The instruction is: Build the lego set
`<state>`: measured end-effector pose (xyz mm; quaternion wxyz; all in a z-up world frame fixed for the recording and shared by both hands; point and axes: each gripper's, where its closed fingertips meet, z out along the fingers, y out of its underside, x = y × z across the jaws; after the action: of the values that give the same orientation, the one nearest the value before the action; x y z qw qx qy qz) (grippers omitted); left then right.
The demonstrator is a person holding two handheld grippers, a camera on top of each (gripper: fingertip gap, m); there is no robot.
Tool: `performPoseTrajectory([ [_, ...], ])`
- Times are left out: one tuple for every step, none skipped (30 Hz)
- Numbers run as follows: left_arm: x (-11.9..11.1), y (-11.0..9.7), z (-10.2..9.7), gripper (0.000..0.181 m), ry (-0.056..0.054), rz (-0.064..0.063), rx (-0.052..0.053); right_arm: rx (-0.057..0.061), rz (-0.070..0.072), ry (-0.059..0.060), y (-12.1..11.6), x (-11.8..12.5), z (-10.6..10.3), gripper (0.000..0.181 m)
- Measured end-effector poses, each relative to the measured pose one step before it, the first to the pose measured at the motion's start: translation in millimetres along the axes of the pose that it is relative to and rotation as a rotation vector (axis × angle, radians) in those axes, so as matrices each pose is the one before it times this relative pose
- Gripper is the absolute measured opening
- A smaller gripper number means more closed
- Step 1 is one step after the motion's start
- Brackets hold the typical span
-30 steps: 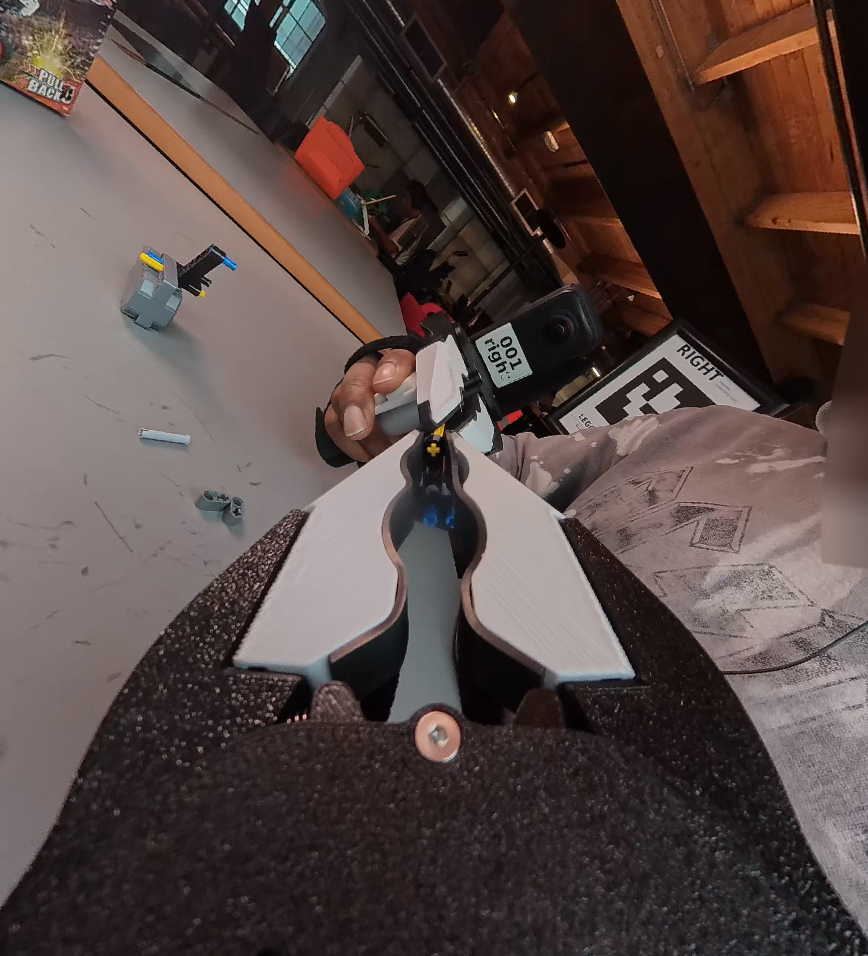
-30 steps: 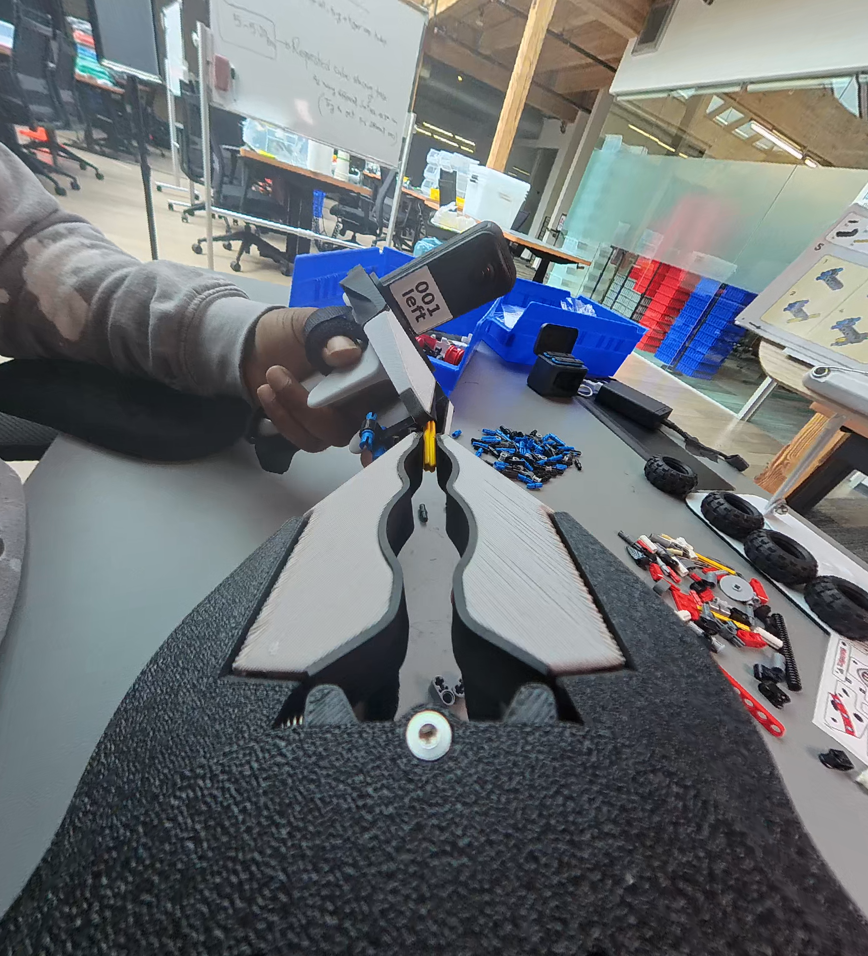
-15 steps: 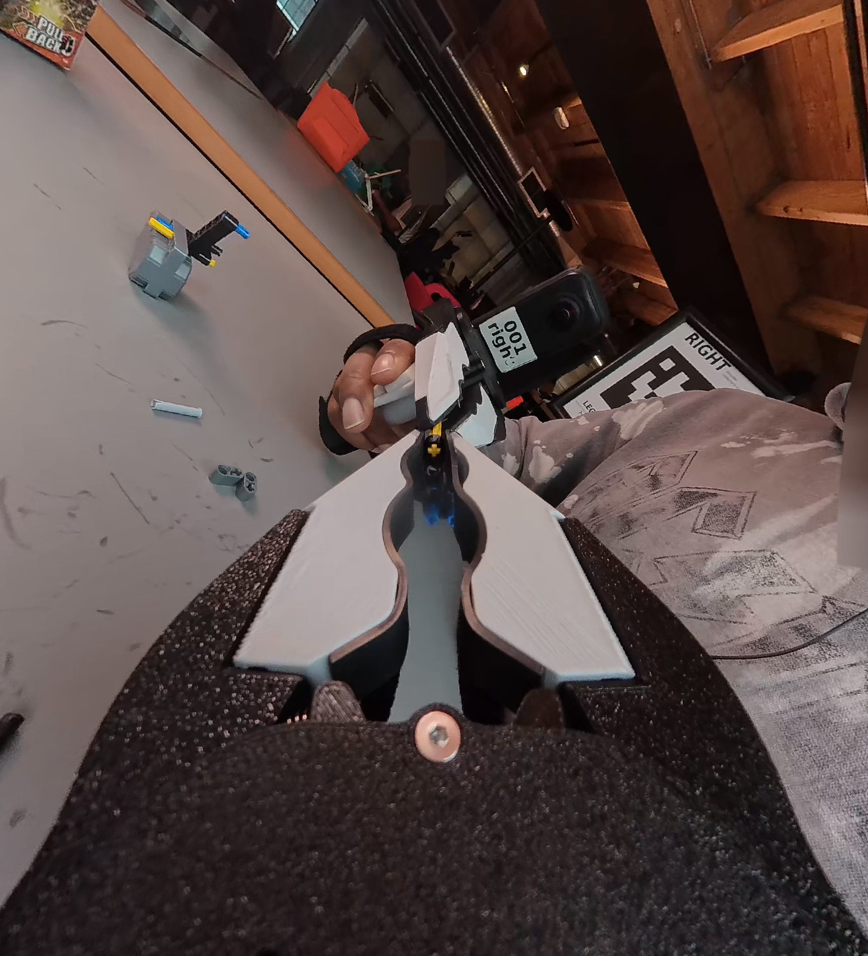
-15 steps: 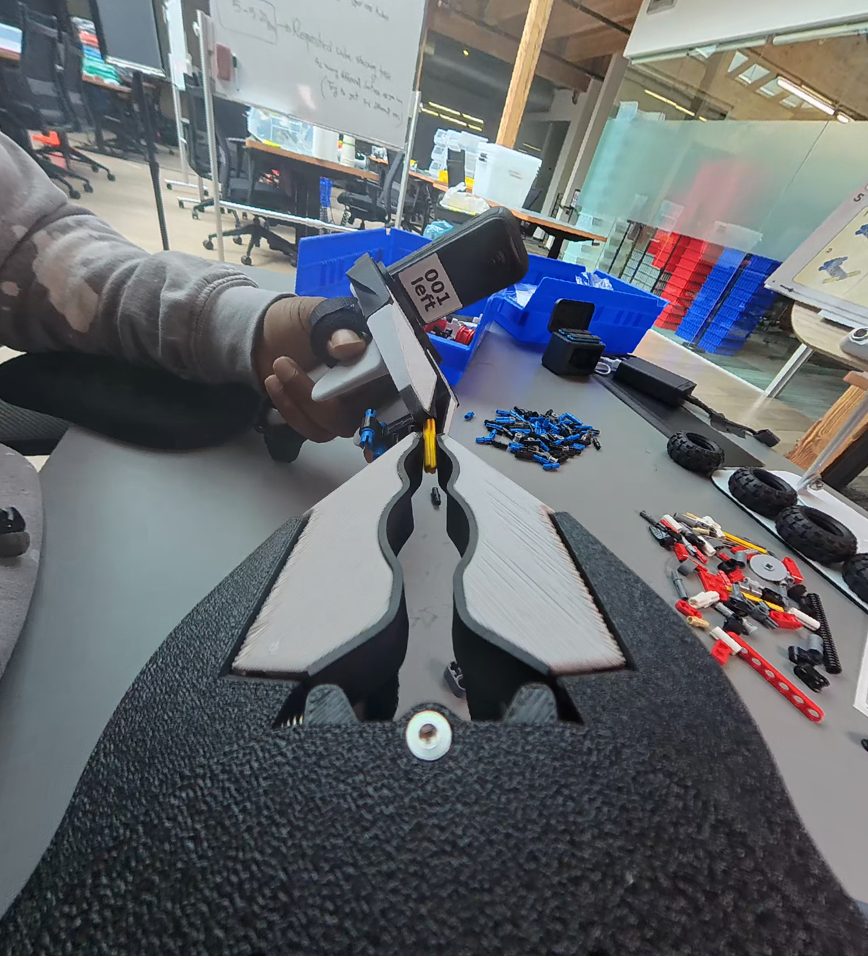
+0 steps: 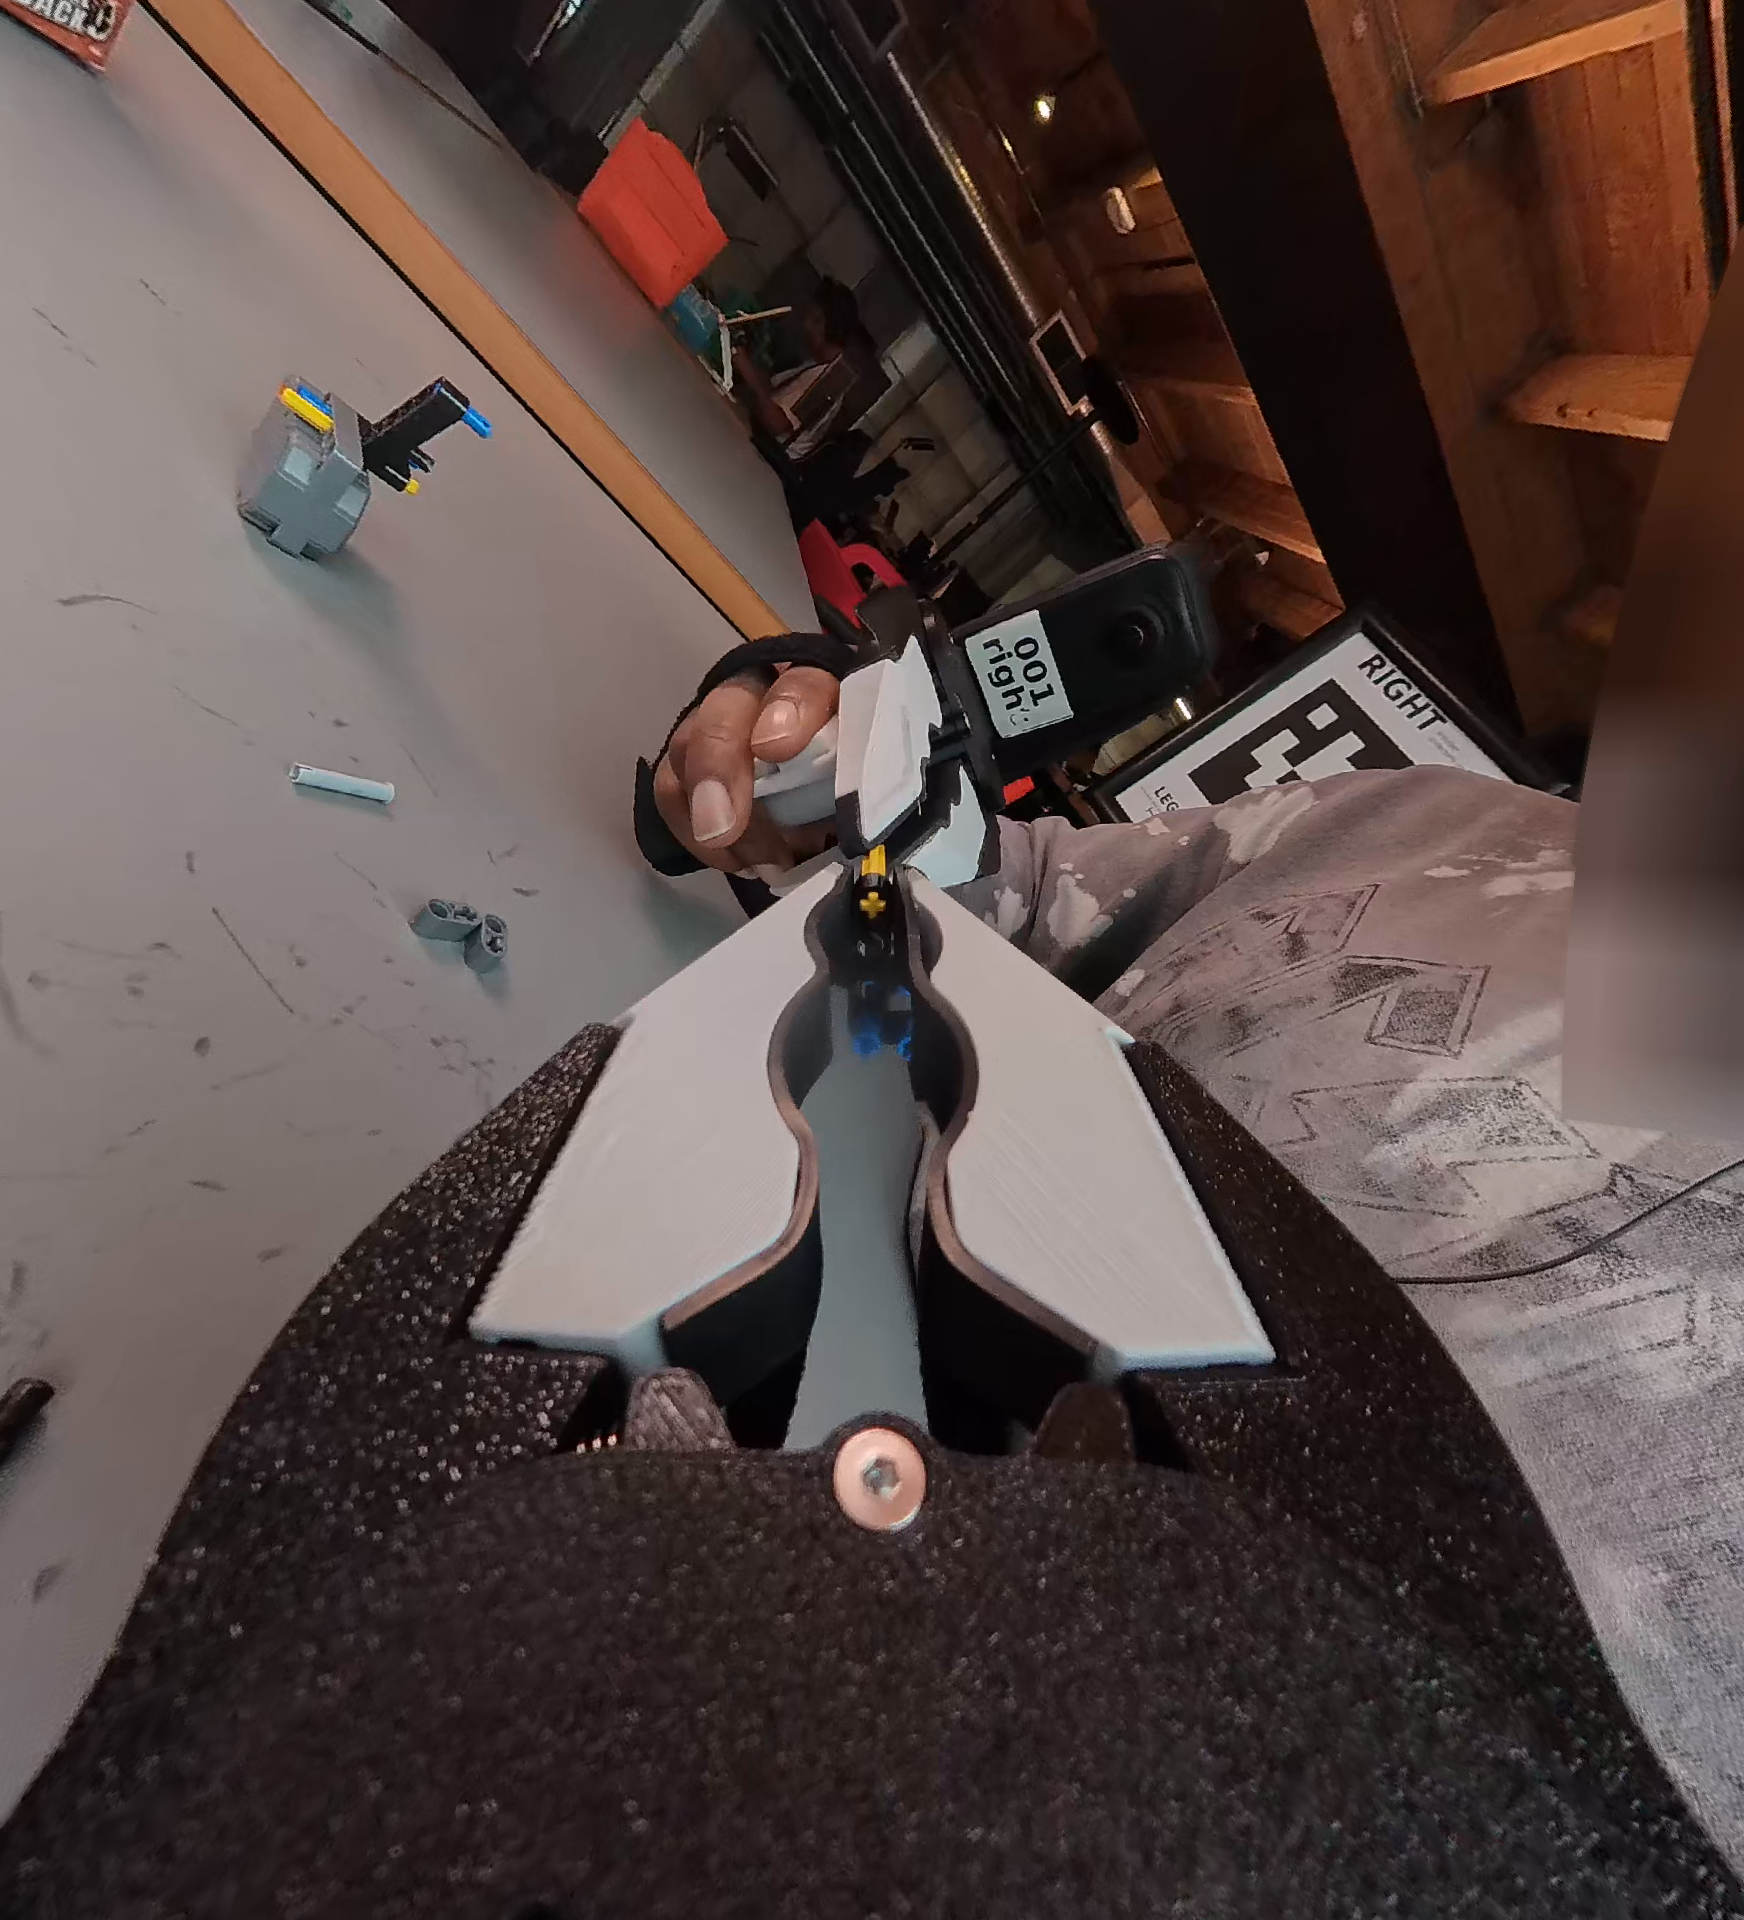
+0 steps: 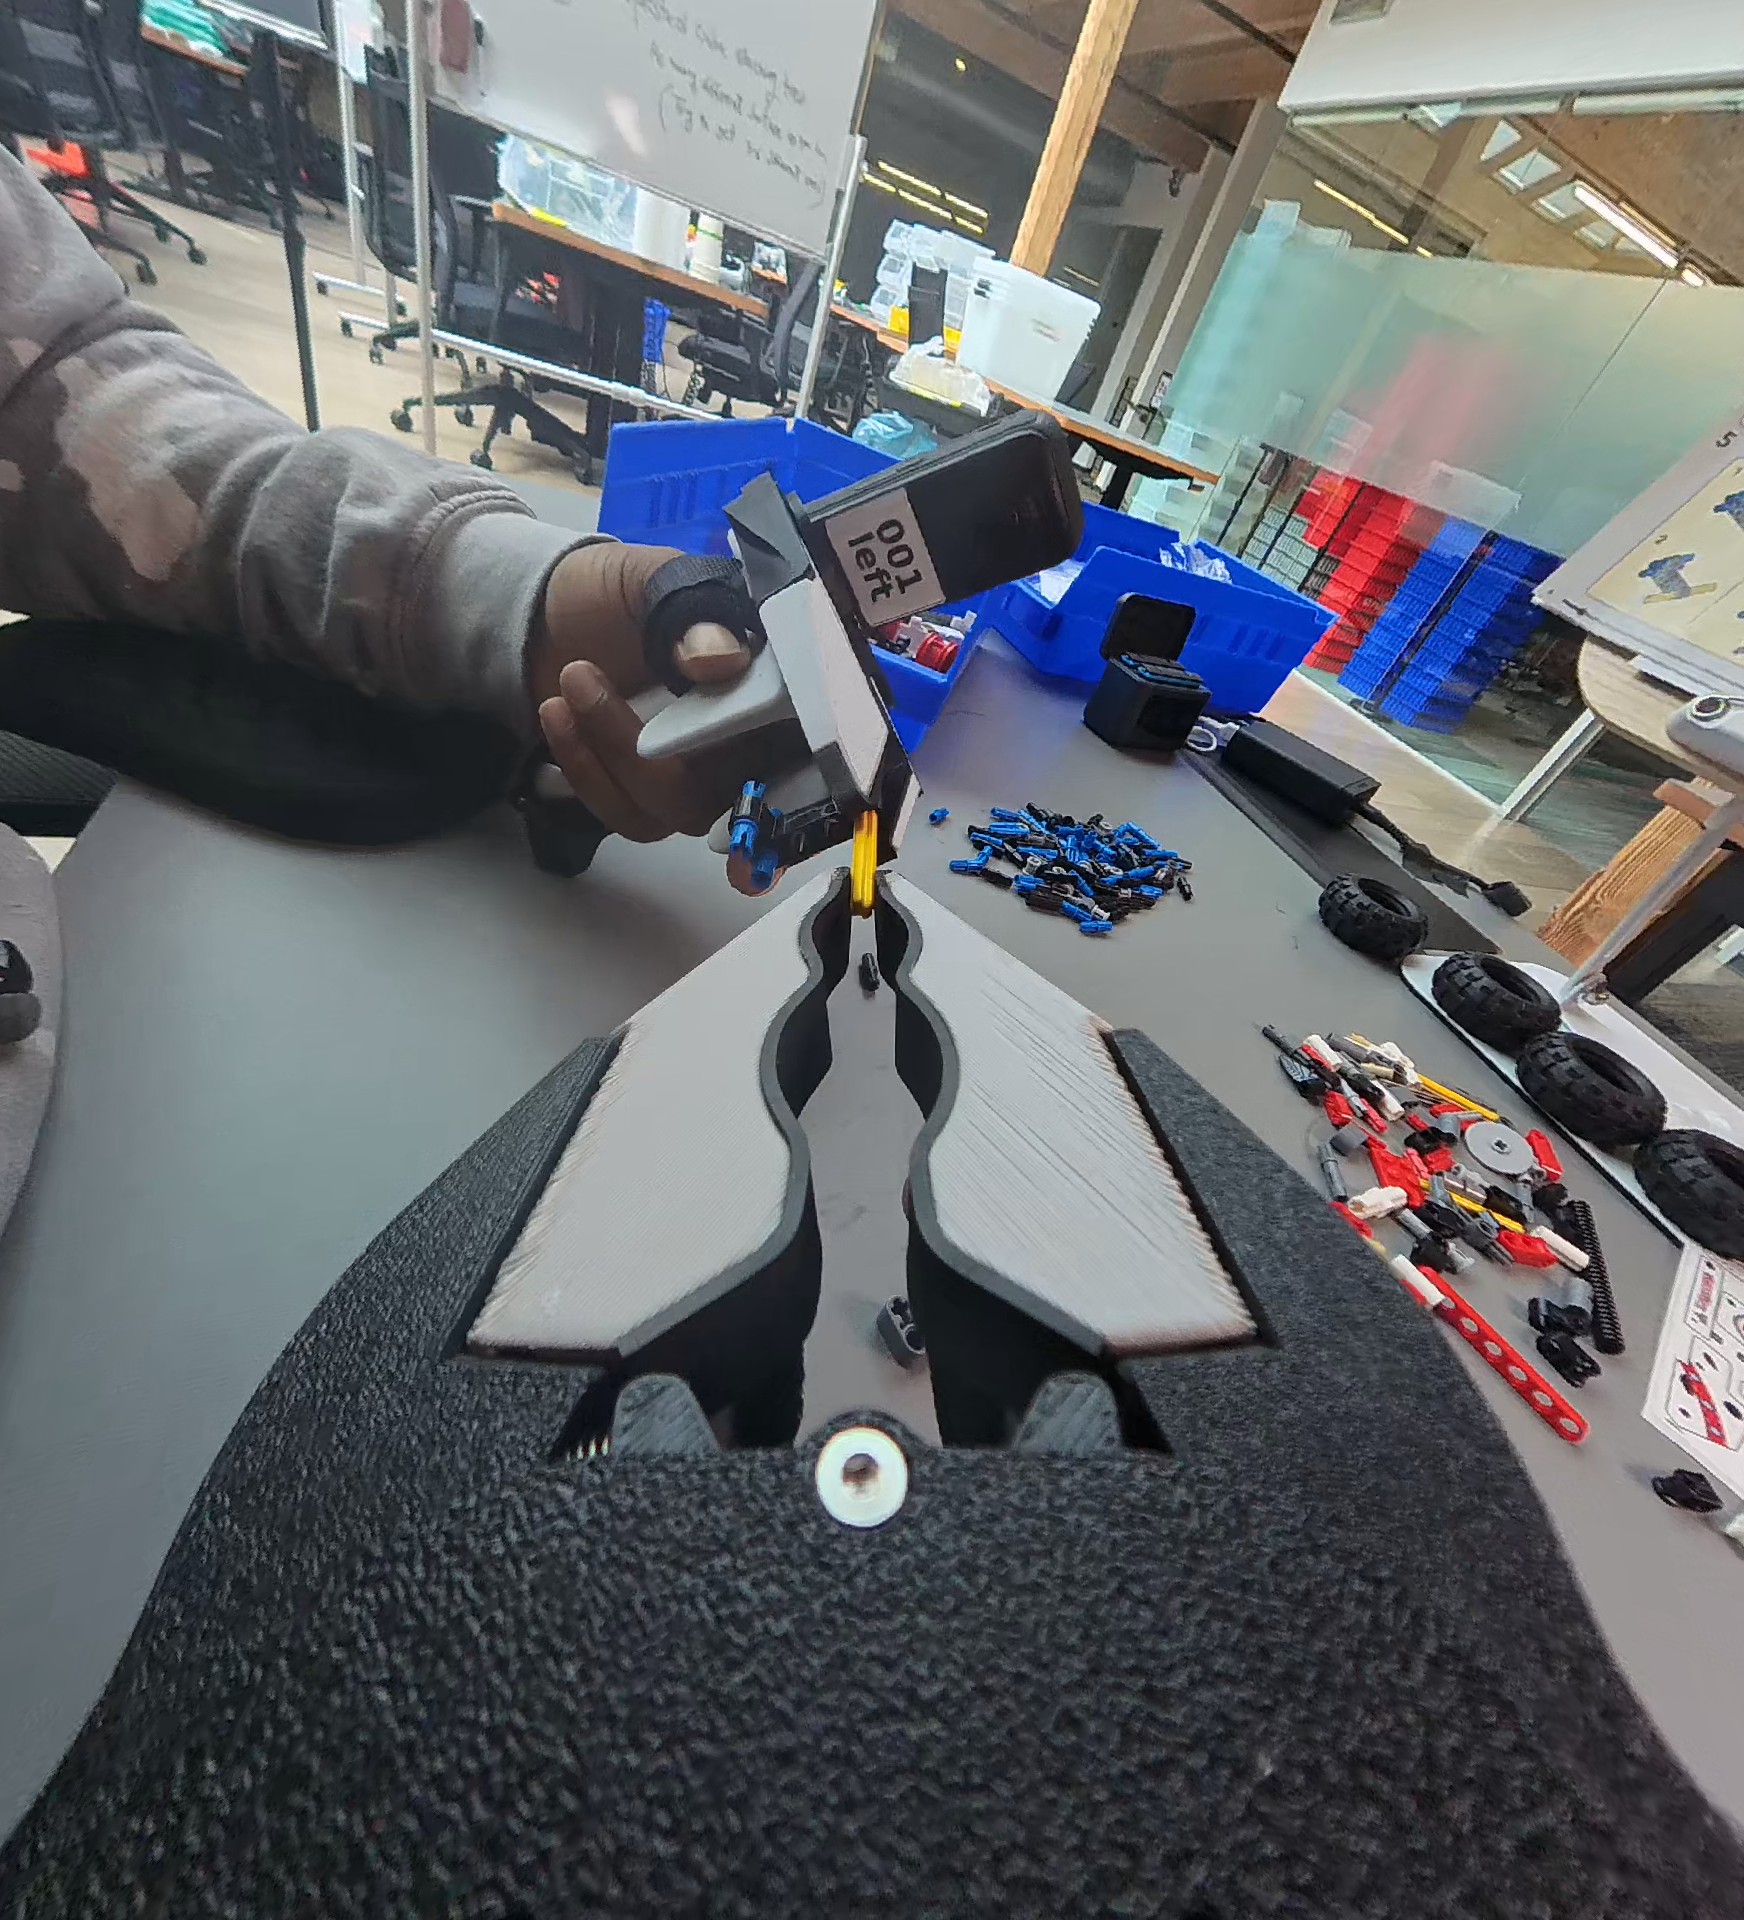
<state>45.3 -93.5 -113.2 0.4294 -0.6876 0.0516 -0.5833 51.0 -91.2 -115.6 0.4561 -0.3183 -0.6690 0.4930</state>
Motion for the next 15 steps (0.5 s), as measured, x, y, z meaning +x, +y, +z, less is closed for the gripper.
performPoseTrajectory([
  [0.61, 0.81, -0.01, 0.006, -0.0011, 0.0054, -0.007, 0.0033, 0.004, -0.0037, -0.22, -0.75, -0.01, 0.004],
  [0.81, 0.97, -0.16, 0.006, 0.0023, 0.0025, -0.0078, 0.0051, 0.0009, -0.0057, -0.6, -0.96, -0.04, 0.004],
  [0.34, 0.95, -0.27, 0.006, 0.0006, 0.0017, -0.0069, 0.0014, -0.0014, -0.0053, -0.32, -1.03, 0.16, 0.004],
  [-0.46, 0.97, -0.35, 0.006, -0.0027, 0.0005, -0.0061, -0.0036, -0.0052, -0.0009, 0.49, -0.57, 0.53, 0.004],
  [-0.67, 0.98, -0.51, 0.006, -0.0033, -0.0006, -0.0059, -0.0046, -0.007, -0.0009, 1.04, -0.76, 0.58, 0.004],
  [-0.18, 0.7, -0.38, 0.005, -0.0005, -0.0013, -0.0034, -0.0025, -0.0068, 0.0025, 0.73, -0.66, 0.67, 0.004],
  [0.26, 0.37, -0.2, 0.005, 0.0028, -0.0017, -0.0015, 0.0029, -0.0072, 0.0033, -0.28, -0.54, 0.3, 0.004],
  [0.16, 0.45, 0.13, 0.005, 0.0022, -0.0021, -0.0012, 0.0024, -0.0052, 0.0018, -0.27, -0.4, 0.27, 0.004],
  [-0.2, 0.79, 0.68, 0.005, 0.0001, -0.0025, -0.0043, -0.0006, -0.006, 0.0006, 0.26, -0.14, 0.22, 0.003],
  [0.04, 2.58, 1.89, 0.005, 0.0006, -0.0014, -0.0146, -0.0035, -0.0097, -0.0046, 0.72, -1.15, 0.68, 0.003],
  [0.18, 5.07, 3.91, 0.006, -0.0011, 0.0035, -0.0287, -0.0049, -0.0119, -0.0132, 0.57, -3.61, 2.07, 0.004],
  [0.46, 2.29, 2.03, 0.006, 0.0005, 0.0037, -0.0146, 0.0004, -0.021, -0.0005, -0.69, -2.46, 1.32, 0.003],
  [0.81, -1.63, -0.51, 0.006, 0.0024, 0.0053, 0.0046, -0.0028, -0.0148, 0.0081, -0.45, 0.54, 0.34, 0.003],
  [0.78, -2.34, -0.7, 0.006, 0.0008, 0.0092, 0.0069, 0.0046, -0.0013, 0.0091, -1.63, 1.69, 0.56, 0.003],
  [0.34, -3.09, -0.5, 0.006, -0.0049, 0.0105, 0.0125, 0.006, 0.0063, 0.0073, -1.54, 2.28, 0.29, 0.004],
])
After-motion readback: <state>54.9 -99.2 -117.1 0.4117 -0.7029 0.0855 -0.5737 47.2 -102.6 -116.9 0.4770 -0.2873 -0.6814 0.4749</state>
